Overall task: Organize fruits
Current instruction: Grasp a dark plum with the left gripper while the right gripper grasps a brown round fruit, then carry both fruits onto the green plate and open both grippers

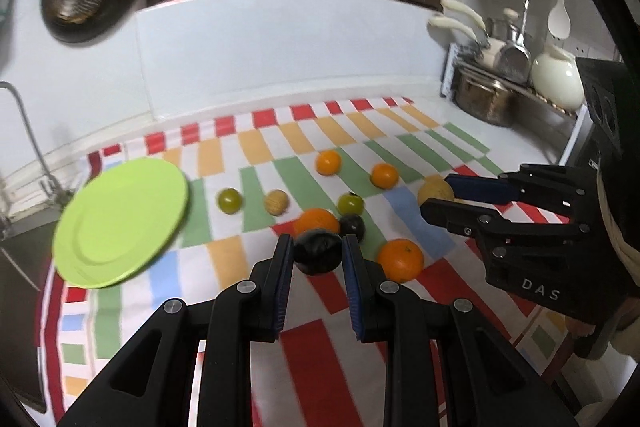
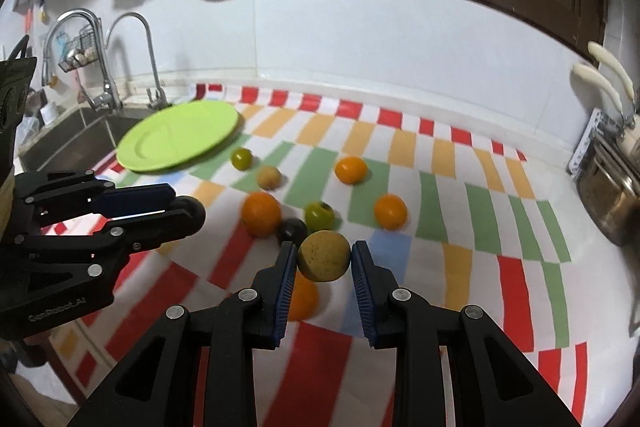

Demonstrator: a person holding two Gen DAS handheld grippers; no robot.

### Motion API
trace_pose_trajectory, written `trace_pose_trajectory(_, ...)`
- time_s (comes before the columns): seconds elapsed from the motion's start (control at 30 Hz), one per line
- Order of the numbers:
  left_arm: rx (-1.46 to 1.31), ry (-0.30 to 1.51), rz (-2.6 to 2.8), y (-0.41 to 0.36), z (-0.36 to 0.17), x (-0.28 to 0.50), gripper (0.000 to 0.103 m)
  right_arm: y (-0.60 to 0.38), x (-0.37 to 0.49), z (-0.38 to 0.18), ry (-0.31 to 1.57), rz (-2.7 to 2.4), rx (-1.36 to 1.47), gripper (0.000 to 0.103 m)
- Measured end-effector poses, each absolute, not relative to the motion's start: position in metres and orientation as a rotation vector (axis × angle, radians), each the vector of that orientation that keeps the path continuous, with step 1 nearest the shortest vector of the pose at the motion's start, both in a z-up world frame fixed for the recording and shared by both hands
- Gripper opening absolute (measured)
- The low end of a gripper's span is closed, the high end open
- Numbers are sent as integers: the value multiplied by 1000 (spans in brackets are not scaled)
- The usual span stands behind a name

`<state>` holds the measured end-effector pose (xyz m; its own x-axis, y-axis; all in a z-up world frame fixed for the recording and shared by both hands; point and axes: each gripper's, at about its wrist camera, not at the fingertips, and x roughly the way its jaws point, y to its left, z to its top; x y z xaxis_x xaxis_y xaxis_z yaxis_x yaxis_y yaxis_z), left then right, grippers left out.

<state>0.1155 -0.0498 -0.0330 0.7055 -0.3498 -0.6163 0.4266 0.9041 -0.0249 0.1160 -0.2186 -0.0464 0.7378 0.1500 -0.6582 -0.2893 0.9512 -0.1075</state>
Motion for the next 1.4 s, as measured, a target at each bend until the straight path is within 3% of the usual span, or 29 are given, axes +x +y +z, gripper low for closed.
trace_pose_trajectory(0.7, 58, 570, -249, 52, -2, 107, 25, -112, 120, -15, 598, 384, -174, 30)
trace_pose_trajectory(1.4, 63, 666, -239, 129, -36, 172, 25, -16, 192, -56, 687, 430, -153, 30)
